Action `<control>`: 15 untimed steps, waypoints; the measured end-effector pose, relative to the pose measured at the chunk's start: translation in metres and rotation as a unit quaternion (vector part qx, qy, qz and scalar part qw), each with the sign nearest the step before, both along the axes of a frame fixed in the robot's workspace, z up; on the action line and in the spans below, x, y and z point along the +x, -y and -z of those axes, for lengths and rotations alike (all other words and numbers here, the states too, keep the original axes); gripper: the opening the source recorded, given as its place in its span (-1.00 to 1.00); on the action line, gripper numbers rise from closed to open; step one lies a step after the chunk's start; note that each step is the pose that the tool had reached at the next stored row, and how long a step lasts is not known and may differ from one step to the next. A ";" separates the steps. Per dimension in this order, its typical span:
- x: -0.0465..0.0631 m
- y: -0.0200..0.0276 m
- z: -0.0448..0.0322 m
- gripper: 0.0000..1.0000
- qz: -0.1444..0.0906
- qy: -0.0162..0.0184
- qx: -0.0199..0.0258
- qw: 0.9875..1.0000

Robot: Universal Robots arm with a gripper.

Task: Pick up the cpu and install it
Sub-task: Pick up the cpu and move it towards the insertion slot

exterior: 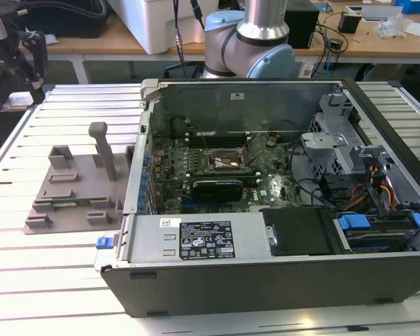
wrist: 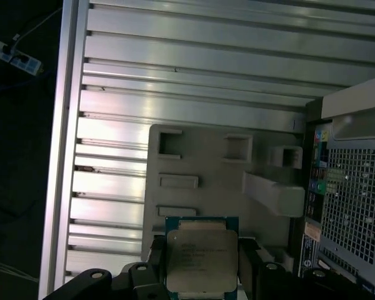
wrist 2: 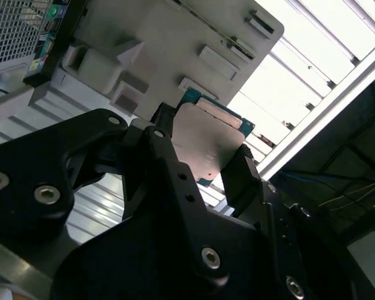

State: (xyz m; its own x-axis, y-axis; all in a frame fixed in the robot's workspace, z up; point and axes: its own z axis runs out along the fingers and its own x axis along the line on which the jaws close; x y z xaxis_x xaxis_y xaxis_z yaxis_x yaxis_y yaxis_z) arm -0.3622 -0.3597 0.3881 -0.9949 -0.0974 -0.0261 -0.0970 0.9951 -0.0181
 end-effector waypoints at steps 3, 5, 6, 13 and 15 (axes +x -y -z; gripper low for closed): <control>0.009 0.0000 0.0000 0.09 0.000 0.000 0.000 1.000; 0.014 0.0000 0.0001 0.09 0.000 0.000 0.000 1.000; 0.017 0.0000 0.0000 0.09 0.000 0.000 0.000 1.000; 0.039 0.0000 0.0000 0.09 0.000 0.000 0.000 1.000; 0.045 0.0000 0.0001 0.09 0.000 0.000 0.000 1.000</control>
State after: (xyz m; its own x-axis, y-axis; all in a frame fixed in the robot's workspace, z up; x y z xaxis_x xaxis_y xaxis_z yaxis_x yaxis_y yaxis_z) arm -0.3173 -0.3597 0.3880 -0.9949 -0.0974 -0.0260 -0.0969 0.9951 -0.0180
